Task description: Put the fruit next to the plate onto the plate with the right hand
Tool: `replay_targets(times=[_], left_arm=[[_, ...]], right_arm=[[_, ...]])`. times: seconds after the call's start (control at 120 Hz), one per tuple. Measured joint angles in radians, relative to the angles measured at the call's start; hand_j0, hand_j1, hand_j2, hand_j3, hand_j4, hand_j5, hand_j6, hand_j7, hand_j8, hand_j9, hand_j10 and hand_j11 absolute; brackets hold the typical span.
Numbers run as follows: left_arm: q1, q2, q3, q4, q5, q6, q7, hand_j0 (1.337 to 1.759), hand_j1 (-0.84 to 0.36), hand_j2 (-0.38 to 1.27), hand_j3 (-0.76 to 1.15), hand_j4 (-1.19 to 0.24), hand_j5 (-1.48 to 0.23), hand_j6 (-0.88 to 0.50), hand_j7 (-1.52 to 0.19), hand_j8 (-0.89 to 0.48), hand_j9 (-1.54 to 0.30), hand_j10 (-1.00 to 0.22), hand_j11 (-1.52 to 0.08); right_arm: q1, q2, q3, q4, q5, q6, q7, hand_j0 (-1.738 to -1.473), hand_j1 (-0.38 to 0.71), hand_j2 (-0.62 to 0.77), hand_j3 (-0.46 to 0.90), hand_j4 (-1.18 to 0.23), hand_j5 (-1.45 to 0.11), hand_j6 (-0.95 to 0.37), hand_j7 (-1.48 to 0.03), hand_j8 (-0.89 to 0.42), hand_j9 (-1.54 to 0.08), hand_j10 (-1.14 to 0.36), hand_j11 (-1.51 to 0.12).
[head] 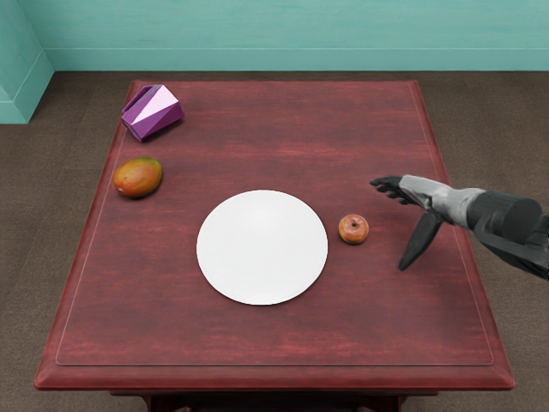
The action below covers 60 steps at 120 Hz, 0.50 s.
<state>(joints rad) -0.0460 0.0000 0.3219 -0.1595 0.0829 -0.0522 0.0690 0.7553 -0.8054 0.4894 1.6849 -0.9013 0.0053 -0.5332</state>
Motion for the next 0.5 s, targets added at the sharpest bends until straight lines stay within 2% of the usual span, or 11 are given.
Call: replay_targets(times=[0.075, 0.167, 0.5], left_arm=[[0.000, 0.000, 0.000, 0.000, 0.000, 0.000, 0.000, 1.658, 0.06, 0.05, 0.00, -0.24, -0.32, -0.24, -0.32, -0.24, -0.32, -0.24, -0.32], [0.001, 0.000, 0.000, 0.000, 0.000, 0.000, 0.000, 1.658, 0.06, 0.05, 0.00, -0.24, -0.32, -0.24, -0.32, -0.24, -0.32, -0.24, -0.32], [0.000, 0.000, 0.000, 0.000, 0.000, 0.000, 0.000, 1.658, 0.06, 0.05, 0.00, -0.24, -0.32, -0.24, -0.32, -0.24, -0.32, -0.24, -0.32]], right_arm=[[0.016, 0.011, 0.002, 0.000, -0.002, -0.003, -0.040, -1.658, -0.25, -0.01, 0.00, -0.09, -0.11, -0.09, -0.11, -0.09, -0.11, -0.08, -0.11], [0.054, 0.037, 0.002, 0.001, -0.002, -0.005, -0.062, -1.658, -0.26, -0.01, 0.00, -0.08, -0.10, -0.08, -0.10, -0.08, -0.10, -0.08, -0.10], [0.099, 0.128, -0.007, -0.003, 0.003, -0.062, -0.077, -1.658, -0.28, -0.01, 0.00, -0.06, -0.08, -0.07, -0.08, -0.07, -0.08, -0.06, -0.08]])
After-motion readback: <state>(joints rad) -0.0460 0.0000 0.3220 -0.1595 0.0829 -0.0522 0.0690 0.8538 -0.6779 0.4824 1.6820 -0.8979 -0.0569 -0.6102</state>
